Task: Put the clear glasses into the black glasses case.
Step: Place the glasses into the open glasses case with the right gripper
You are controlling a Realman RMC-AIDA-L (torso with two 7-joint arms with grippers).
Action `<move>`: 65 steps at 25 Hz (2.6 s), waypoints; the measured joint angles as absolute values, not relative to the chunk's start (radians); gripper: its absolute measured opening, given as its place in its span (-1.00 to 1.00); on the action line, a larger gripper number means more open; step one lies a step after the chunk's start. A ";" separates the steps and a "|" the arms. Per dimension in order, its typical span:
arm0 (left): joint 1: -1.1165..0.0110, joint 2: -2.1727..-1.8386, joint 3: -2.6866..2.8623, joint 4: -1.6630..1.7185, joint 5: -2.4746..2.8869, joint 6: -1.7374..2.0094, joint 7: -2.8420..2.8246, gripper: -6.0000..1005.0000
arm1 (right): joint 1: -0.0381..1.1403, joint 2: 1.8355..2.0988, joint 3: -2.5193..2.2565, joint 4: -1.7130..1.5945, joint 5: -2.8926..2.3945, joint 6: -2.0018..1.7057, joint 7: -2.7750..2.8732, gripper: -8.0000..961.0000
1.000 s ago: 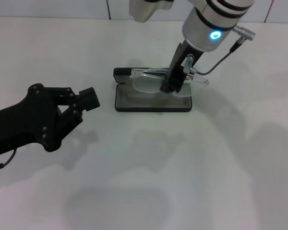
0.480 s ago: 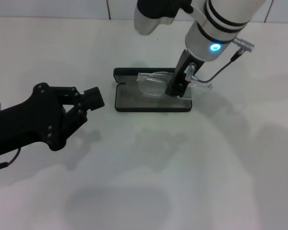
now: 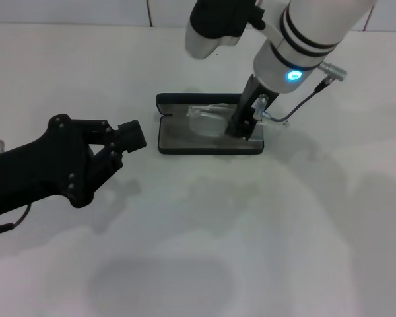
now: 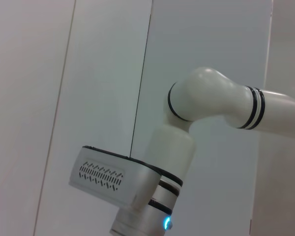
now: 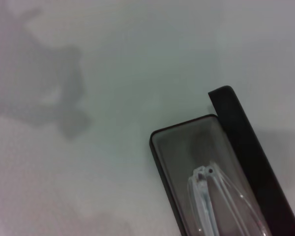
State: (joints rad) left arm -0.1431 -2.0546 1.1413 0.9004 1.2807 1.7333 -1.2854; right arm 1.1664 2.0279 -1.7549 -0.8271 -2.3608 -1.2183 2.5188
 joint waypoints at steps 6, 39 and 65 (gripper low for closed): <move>-0.145 -2.056 1.141 0.900 1.288 1.733 -1.285 -0.87 | 1.161 2.028 -1.784 -0.831 -2.344 -1.179 2.519 -0.76; -0.143 -2.029 1.035 0.971 1.475 1.744 -1.360 -0.87 | 1.144 2.028 -1.878 -0.812 -2.290 -1.071 2.519 -0.76; -0.158 -2.036 1.035 0.966 1.485 1.738 -1.356 -0.87 | 1.140 2.028 -1.893 -0.814 -2.287 -1.046 2.514 -0.76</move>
